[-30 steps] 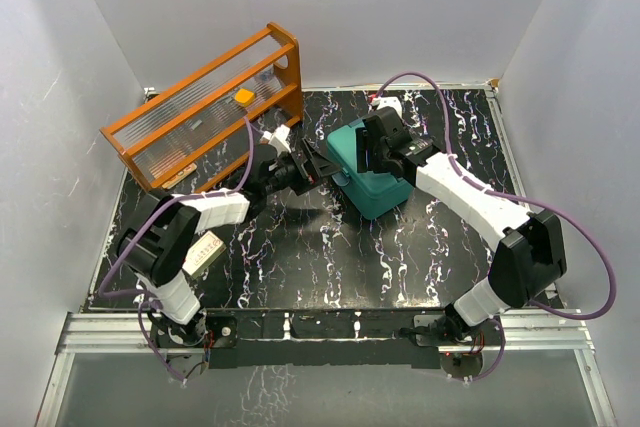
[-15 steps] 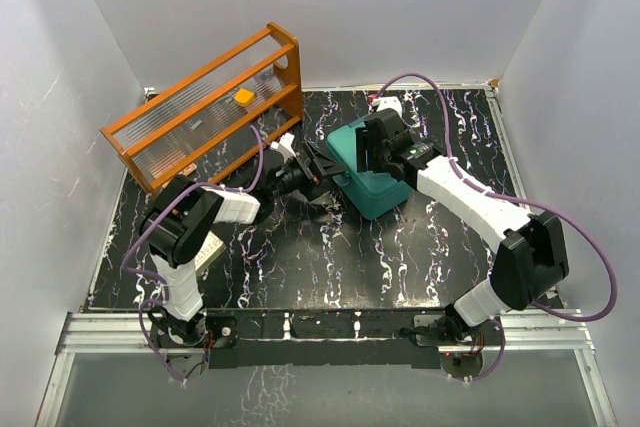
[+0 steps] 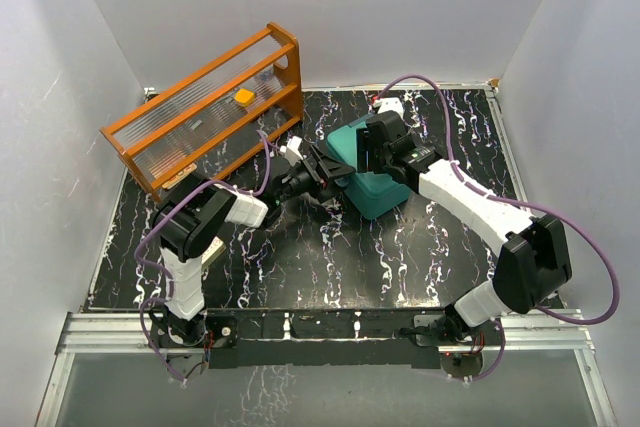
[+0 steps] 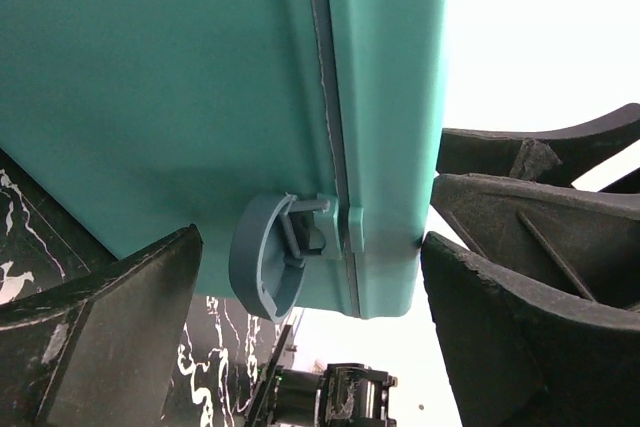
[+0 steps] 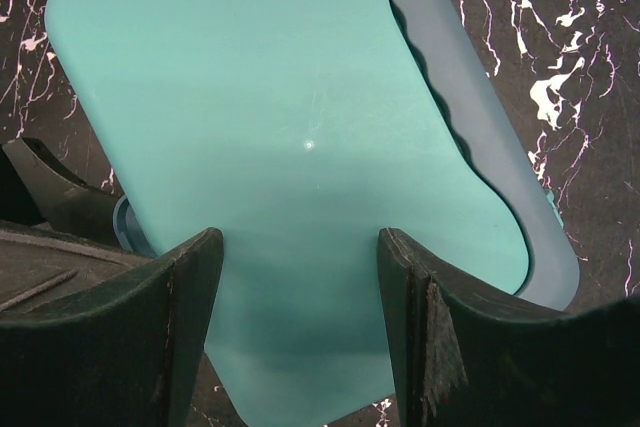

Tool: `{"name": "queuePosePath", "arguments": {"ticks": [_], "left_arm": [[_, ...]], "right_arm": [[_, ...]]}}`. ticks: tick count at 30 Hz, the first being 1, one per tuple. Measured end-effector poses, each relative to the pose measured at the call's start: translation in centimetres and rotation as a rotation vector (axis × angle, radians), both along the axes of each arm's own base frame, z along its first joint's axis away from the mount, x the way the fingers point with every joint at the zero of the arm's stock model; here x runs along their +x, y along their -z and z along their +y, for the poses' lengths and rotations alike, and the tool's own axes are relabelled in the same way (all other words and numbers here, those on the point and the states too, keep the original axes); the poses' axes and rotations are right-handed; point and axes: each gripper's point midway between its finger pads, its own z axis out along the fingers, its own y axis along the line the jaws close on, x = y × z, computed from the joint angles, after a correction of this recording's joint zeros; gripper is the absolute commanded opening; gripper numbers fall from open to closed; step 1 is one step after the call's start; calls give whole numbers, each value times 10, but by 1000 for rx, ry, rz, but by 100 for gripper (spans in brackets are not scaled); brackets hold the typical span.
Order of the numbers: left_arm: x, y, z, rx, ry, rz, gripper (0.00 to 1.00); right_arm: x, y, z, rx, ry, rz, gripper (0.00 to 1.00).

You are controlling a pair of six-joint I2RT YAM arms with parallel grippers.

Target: Organize the medicine kit

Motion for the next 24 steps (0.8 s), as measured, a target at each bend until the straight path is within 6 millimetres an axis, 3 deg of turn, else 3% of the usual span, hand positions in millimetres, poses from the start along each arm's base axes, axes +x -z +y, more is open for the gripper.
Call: {"name": "queuePosePath", "arguments": {"ticks": [16, 24], "left_arm": [[6, -14, -1, 2, -12, -49, 50], [5, -11, -1, 46, 4, 21, 45]], "right_arm": [[1, 1, 0, 5, -4, -18, 60], [4, 0, -3, 4, 7, -29, 60]]}}
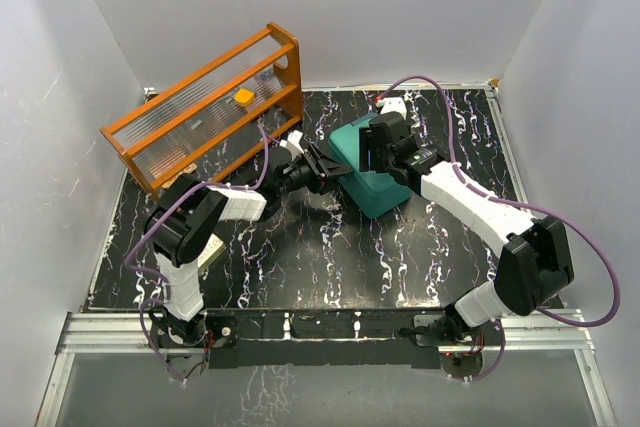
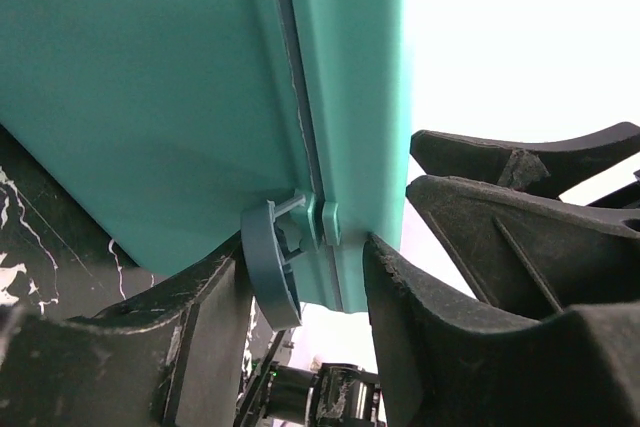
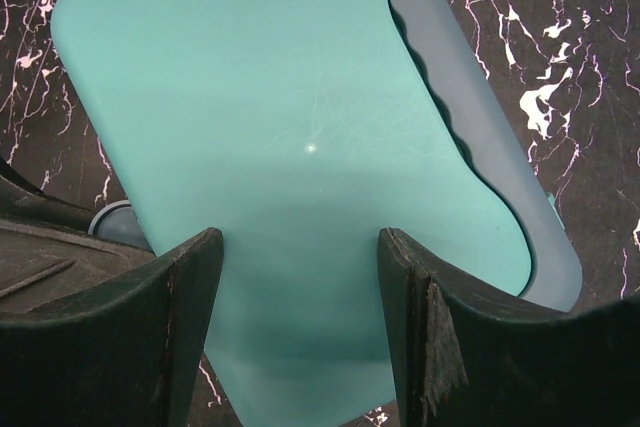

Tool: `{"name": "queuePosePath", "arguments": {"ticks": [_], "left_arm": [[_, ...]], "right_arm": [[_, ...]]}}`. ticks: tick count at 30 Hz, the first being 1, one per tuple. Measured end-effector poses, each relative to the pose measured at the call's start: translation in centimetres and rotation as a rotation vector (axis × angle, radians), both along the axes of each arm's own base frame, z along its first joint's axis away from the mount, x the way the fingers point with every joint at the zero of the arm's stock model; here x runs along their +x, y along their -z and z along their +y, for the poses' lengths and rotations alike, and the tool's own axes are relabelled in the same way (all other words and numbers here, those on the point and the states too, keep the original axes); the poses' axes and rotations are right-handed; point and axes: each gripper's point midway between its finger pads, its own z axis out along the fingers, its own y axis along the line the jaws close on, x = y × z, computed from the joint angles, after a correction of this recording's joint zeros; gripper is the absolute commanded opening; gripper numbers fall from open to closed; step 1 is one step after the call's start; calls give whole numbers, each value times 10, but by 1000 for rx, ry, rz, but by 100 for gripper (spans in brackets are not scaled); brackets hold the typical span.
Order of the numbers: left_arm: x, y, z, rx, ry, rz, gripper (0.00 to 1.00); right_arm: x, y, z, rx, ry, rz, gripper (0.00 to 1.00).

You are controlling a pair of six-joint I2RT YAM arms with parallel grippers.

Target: Organize the medicine kit

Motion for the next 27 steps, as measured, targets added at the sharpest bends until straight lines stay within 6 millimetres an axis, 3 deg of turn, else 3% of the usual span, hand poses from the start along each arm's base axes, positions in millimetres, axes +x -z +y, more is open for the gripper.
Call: {"name": "queuePosePath", "arguments": {"ticks": [15, 27], "left_arm": [[-9, -14, 4, 61, 14, 29, 56], [-6, -12, 4, 125, 20, 9, 54]], "right_arm": [[-1, 1, 0, 1, 0, -3, 60], [1, 0, 1, 6, 0, -12, 60]]}}
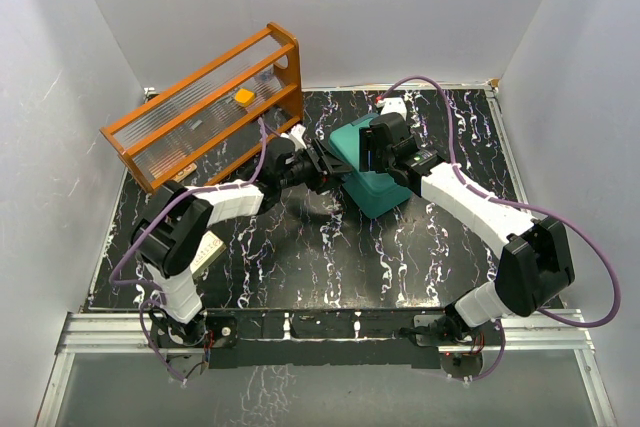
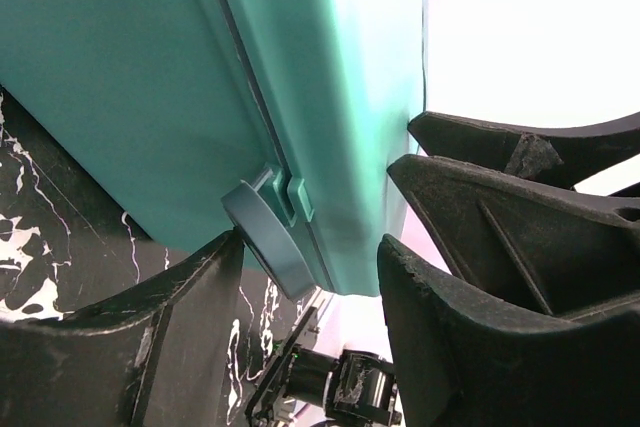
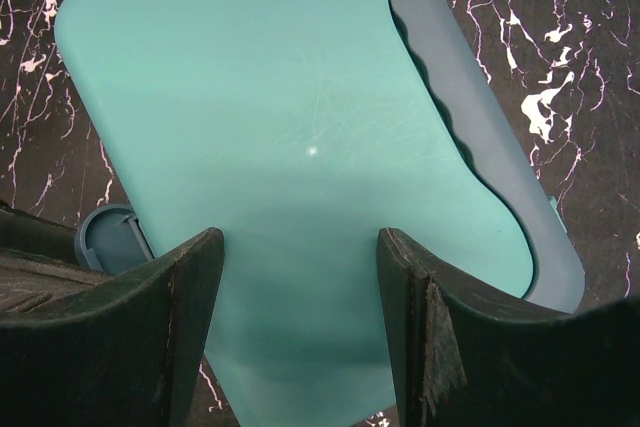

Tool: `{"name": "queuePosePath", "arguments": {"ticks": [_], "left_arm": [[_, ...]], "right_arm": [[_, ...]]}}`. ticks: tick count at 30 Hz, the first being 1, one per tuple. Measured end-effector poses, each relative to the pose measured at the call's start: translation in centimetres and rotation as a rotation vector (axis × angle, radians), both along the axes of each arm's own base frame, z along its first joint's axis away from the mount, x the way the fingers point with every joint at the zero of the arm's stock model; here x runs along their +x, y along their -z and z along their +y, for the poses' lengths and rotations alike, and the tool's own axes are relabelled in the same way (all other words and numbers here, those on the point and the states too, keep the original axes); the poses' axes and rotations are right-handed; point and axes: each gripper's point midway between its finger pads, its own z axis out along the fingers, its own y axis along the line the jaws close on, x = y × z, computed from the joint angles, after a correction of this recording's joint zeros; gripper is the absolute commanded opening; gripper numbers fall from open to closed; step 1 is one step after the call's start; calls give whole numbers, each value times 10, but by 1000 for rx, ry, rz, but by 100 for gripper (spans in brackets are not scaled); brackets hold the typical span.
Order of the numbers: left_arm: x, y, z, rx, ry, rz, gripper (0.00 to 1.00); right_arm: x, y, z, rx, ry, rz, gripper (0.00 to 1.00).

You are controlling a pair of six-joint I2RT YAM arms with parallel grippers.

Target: Organize the medicine kit

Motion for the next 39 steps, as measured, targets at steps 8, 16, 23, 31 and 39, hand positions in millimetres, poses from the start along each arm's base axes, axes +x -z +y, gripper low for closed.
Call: {"name": "queuePosePath", "arguments": {"ticks": [8, 16, 23, 31, 39], "left_arm": [[-1, -11, 5, 54, -3, -21, 56], [1, -24, 4, 57, -3, -40, 57], [2, -14, 9, 113, -23, -26, 56], [3, -6, 16, 175, -35, -45, 41], [4, -5, 17, 194, -30, -73, 37]], "right_arm": [[0, 0, 0, 1, 0, -2, 60], [1, 1, 0, 0, 2, -5, 60], [3, 1, 0, 2, 5, -14, 59], [3, 1, 1, 1, -3, -16, 59], [-5, -4, 13, 4, -100, 18, 60]]}}
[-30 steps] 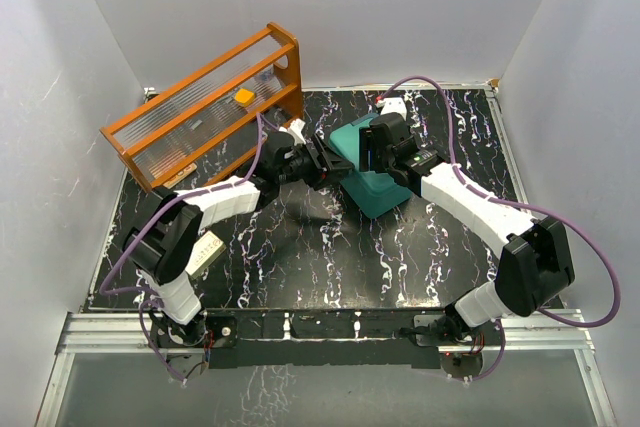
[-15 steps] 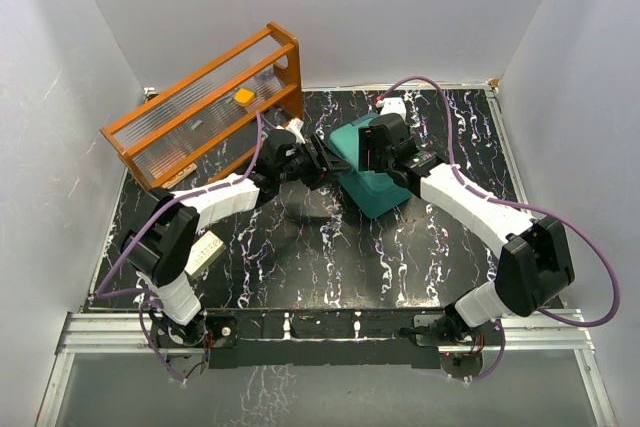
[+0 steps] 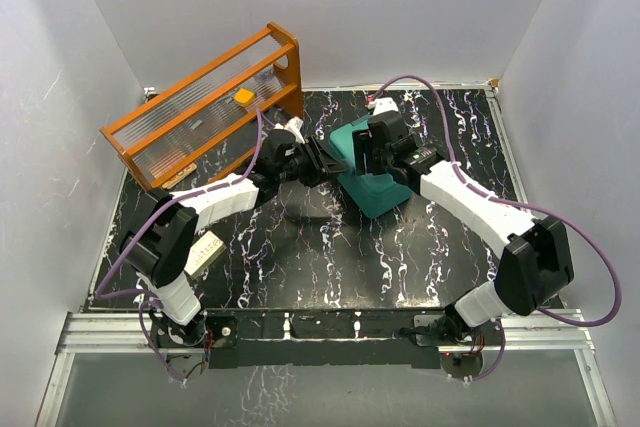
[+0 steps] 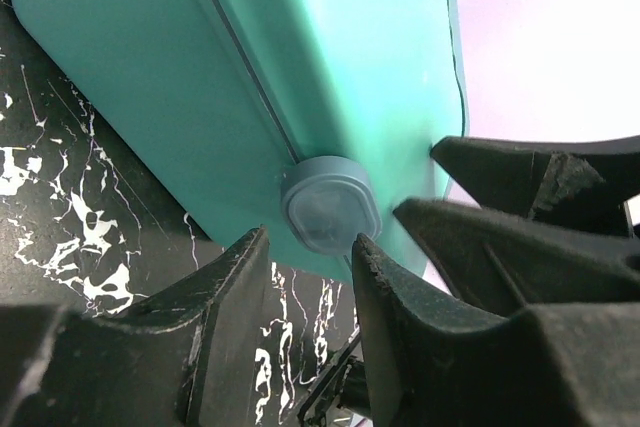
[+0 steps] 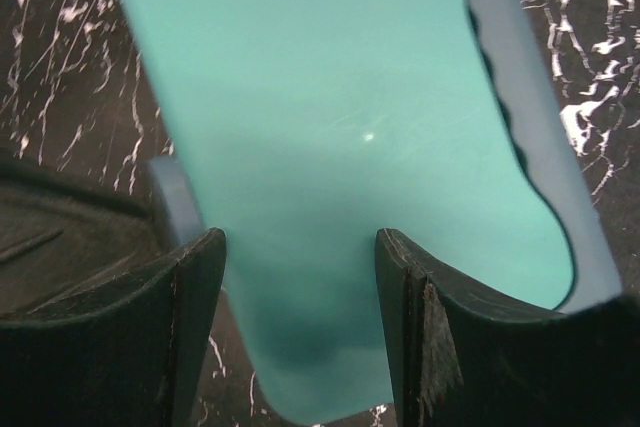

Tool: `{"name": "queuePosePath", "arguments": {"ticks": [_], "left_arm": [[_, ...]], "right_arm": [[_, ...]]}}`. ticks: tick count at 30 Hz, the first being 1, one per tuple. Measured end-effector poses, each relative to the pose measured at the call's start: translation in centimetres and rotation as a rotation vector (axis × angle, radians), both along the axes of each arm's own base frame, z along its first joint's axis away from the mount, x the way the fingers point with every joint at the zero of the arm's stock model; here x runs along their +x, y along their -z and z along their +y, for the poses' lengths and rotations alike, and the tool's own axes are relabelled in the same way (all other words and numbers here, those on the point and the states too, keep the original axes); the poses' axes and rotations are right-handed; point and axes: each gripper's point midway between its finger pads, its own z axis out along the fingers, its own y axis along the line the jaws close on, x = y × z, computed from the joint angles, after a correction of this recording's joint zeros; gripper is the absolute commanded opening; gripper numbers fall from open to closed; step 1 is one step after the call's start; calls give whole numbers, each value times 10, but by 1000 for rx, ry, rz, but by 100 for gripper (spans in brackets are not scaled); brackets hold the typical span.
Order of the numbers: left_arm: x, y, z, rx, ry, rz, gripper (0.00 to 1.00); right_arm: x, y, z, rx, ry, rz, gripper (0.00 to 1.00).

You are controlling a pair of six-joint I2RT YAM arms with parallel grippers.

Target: Organize the medicine kit

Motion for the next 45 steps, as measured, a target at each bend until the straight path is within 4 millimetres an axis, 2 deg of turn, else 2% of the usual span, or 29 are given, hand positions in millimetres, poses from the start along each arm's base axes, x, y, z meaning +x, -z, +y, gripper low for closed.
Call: {"name": "queuePosePath", "arguments": {"ticks": [5, 10, 20, 26, 34, 37, 42, 45], "left_arm": [[0, 1, 0, 7, 4, -9, 37], [0, 1, 0, 11, 7, -14, 34], [1, 3, 0, 16, 11, -17, 29], [1, 12, 0, 31, 15, -5, 29], [0, 13, 0, 35, 20, -7, 30], [0, 14, 0, 35, 23, -6, 30], [-1, 15, 1, 43, 26, -7, 30], [-1, 19, 1, 51, 27, 0, 30]], "right_arm": [[-13, 1, 16, -18, -93, 29, 60], [-16, 0, 23, -26, -129, 36, 59], [-1, 1, 33, -29, -125, 34, 50], [4, 0, 39, -46, -121, 22, 30], [1, 1, 49, -76, -134, 8, 17], [0, 1, 52, -93, -135, -1, 16], [-2, 3, 56, -137, -132, -17, 23], [-6, 9, 56, -173, -130, -8, 23]]}}
